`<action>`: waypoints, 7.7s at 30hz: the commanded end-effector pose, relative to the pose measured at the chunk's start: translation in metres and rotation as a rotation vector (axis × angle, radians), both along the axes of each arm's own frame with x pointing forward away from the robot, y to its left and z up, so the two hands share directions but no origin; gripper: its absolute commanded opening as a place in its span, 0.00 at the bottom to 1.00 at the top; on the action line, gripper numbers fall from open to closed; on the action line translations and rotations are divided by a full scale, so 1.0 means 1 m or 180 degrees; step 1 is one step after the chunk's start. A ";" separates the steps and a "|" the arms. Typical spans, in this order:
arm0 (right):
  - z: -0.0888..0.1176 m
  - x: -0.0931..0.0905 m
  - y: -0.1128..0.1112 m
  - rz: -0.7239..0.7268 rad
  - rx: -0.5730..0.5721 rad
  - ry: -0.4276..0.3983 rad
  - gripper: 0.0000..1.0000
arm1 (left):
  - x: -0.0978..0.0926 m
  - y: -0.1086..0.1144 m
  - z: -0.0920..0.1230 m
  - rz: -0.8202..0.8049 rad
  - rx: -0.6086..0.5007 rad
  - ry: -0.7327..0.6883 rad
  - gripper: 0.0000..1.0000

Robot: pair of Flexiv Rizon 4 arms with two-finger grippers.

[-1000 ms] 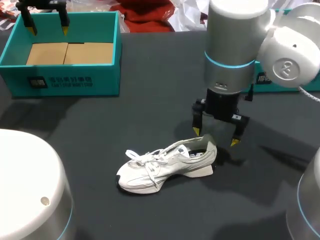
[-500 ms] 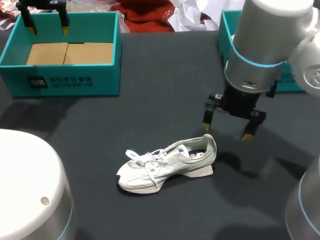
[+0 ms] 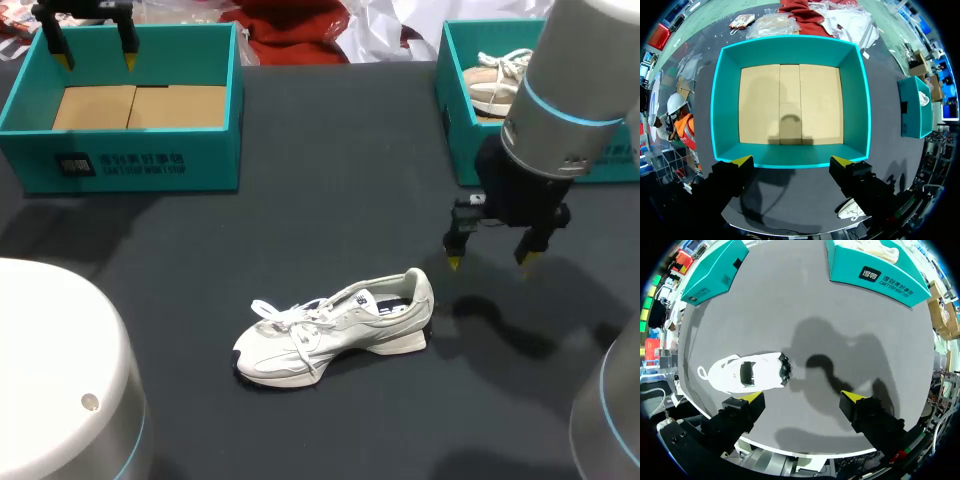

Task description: Take the shoe out of the shoebox, open the shoe tongue, remove and reinsert the insole, then place the shoe into the shoebox

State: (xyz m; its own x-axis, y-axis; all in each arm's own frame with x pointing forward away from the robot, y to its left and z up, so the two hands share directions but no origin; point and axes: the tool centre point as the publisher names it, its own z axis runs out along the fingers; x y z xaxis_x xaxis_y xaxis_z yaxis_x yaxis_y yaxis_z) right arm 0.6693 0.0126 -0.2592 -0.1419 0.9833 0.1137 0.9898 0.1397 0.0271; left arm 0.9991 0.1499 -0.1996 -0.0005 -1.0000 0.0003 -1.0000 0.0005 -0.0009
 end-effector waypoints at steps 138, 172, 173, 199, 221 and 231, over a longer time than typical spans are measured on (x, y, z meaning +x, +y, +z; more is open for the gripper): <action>-0.129 0.035 -0.001 0.3724 0.2641 -0.2452 1.00 | 0.000 0.000 0.000 0.0000 0.0001 0.0001 1.00; -0.134 0.020 0.066 0.4076 0.2879 -0.2412 1.00 | 0.000 0.000 0.000 0.0000 0.0001 0.0001 1.00; -0.134 0.019 0.067 0.4082 0.2886 -0.2410 1.00 | 0.000 0.000 0.000 0.0000 0.0001 0.0001 1.00; -0.143 0.010 0.097 0.4203 0.3065 -0.2495 1.00 | 0.000 0.000 0.000 0.0000 0.0001 0.0001 1.00; -0.152 0.010 0.108 0.4258 0.3166 -0.2431 1.00 | 0.000 0.000 0.000 0.0000 0.0001 0.0001 1.00; -0.147 0.006 0.113 0.4285 0.3186 -0.2493 1.00 | 0.000 0.000 0.000 0.0000 0.0001 0.0001 1.00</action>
State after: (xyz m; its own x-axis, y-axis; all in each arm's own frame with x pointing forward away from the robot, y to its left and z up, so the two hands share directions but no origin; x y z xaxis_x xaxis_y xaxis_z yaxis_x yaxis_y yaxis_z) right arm 0.6768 0.1221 -0.4070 -0.9762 -0.2128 0.0427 -0.0392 0.3664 0.9296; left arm 0.9991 0.1499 -0.1996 -0.0004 -1.0000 0.0003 -1.0000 0.0004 -0.0010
